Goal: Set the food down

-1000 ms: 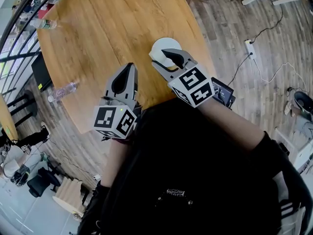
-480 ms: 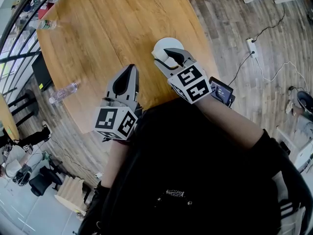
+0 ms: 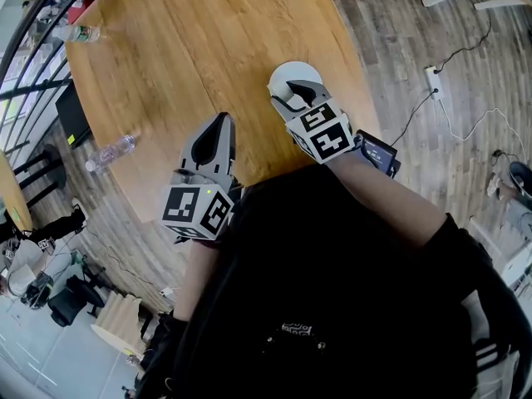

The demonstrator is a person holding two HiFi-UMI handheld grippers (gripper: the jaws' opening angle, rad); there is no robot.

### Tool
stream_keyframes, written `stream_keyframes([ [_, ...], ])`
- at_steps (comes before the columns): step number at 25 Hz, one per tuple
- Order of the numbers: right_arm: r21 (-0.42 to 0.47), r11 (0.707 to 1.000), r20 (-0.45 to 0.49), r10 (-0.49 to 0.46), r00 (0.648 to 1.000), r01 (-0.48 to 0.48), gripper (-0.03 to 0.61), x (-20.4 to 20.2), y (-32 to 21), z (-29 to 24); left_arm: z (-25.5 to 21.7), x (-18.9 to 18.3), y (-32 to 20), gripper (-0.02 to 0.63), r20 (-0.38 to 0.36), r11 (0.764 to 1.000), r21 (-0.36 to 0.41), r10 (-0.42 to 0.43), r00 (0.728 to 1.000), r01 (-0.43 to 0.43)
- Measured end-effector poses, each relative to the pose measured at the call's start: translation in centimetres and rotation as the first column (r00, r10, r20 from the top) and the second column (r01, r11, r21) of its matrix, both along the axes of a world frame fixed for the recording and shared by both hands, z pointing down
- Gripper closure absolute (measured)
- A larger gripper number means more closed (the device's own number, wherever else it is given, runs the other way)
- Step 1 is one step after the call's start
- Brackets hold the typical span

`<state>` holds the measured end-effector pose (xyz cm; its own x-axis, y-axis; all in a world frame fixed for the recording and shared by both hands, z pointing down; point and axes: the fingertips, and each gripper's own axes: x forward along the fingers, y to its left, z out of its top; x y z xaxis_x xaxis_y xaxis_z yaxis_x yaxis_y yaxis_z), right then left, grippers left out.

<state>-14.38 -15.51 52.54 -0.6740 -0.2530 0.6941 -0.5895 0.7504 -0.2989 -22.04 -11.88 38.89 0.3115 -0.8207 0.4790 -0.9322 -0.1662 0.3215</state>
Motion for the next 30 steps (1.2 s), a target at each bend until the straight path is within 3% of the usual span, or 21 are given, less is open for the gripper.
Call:
stream_keyframes([
  [17,-0.077,0.997,-0.160,-0.026,0.987,0.014,0.405,-0.5,0.7,6.5,1.4,-1.6,0.9,0.611,-0.013,0.998,-0.062,0.017,1.000,-0.018],
  [30,-0.116,0.990,-0.370,-0.112,0.922,0.074,0.405,0.4,2.1,13.5,2.6,-2.7,2.7,0.611,-0.010,0.990,-0.138,0.033,0.999,-0.034],
])
